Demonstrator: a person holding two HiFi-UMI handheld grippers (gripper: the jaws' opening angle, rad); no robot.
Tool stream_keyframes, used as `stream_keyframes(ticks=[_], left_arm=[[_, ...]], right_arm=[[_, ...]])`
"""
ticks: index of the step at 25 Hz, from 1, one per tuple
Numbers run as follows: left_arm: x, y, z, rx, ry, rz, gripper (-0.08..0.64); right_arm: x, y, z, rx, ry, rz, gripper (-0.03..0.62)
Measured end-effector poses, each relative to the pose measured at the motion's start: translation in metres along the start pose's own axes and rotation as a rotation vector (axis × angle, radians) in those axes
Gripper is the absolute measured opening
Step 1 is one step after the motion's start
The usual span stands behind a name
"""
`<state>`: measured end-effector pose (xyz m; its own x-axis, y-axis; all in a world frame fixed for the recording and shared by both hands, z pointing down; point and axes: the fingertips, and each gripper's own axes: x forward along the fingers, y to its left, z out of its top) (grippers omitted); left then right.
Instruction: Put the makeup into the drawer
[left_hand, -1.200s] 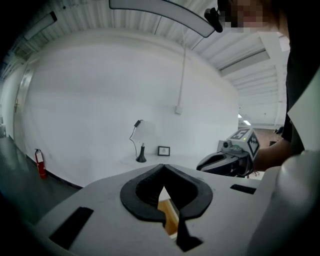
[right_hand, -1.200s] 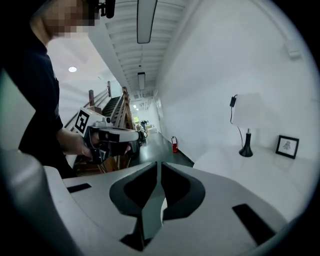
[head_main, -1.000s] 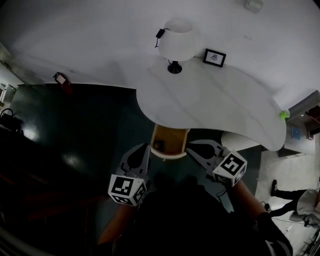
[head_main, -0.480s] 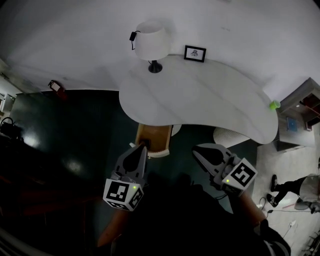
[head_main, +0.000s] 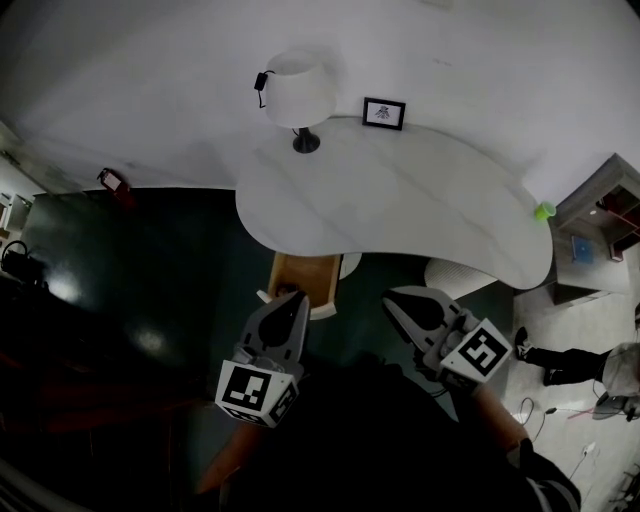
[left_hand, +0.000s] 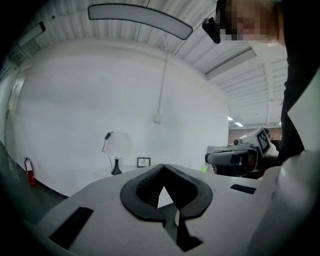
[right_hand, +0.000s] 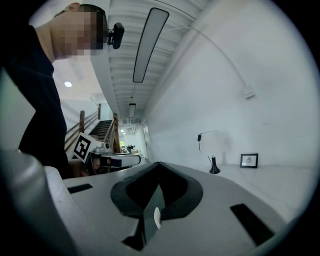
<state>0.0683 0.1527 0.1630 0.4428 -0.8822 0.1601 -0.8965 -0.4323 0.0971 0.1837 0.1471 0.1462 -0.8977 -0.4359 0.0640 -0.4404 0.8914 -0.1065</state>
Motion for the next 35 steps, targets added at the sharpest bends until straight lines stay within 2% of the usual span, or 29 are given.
stream_keyframes(ticks=[3, 8, 12, 18, 35], left_arm=[[-0.004, 0.013, 0.006, 0.017, -0.006, 0.022, 0.011], [-0.006, 0.027, 0.009, 0.016, -0.031, 0.015, 0.011], [-0.010, 0.035, 0.005, 0.005, -0.011, 0.023, 0.011], [-0.012, 0.041, 0.012, 0.019, -0.037, 0.009, 0.011], [-0.012, 0.047, 0.019, 0.006, -0.039, 0.000, 0.011]], right_arm=[[0.007, -0.001, 0.005, -0.012, 0.003, -0.003, 0.017], [0.019, -0.001, 0.008, -0.037, 0.005, -0.005, 0.017], [0.029, 0.002, 0.009, -0.040, -0.001, 0.000, 0.017], [0.038, 0.005, 0.008, -0.031, 0.004, -0.004, 0.017], [0.050, 0.006, 0.007, -0.010, 0.009, -0.008, 0.017]])
